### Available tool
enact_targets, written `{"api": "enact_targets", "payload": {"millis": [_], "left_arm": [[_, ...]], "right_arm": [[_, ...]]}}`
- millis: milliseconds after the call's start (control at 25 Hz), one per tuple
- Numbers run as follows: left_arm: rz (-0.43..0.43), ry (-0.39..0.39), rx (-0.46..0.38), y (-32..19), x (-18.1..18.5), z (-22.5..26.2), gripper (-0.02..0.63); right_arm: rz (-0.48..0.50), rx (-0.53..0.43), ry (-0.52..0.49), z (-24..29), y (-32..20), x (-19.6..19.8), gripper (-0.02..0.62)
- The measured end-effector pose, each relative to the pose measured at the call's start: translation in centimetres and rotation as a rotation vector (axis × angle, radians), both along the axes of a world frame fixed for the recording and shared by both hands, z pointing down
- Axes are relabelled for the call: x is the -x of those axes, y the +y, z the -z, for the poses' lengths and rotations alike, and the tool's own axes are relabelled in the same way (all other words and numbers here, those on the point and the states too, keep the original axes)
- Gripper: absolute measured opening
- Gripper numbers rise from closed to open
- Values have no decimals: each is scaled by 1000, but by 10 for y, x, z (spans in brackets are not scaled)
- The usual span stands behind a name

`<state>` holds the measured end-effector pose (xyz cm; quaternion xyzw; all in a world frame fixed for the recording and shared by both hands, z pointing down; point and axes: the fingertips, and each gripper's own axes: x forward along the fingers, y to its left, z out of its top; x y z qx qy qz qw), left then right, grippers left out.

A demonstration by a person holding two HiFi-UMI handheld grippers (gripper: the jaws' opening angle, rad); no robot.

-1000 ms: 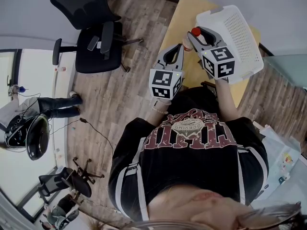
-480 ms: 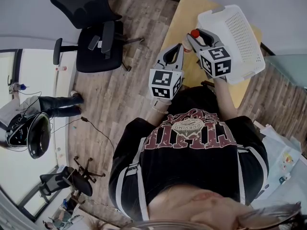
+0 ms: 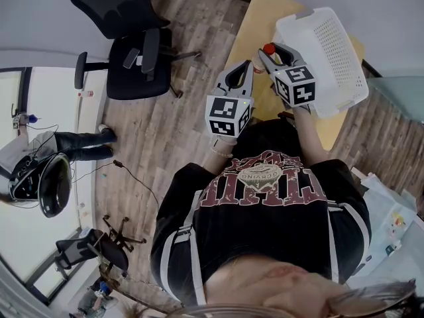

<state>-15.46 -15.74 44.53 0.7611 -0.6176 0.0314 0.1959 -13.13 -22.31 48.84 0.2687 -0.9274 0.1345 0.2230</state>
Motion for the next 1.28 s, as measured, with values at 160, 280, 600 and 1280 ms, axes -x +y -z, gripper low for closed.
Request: {"api": "enact_targets", "payload": {"millis": [160, 280, 600, 1280], "left_arm": [[-1, 0, 7, -2, 4, -2, 46], [0, -1, 8, -2, 3, -2, 46], [-5, 7, 16, -6, 9, -8, 46], [-35, 7, 12, -7, 16, -10, 46]], "right_arm": [[-8, 4, 10, -10, -2, 3, 161], [-13, 8, 22, -17, -2, 1, 161], [-35, 31, 37, -35, -7, 1, 161], [-59, 12, 71, -50, -3, 6, 161]]}}
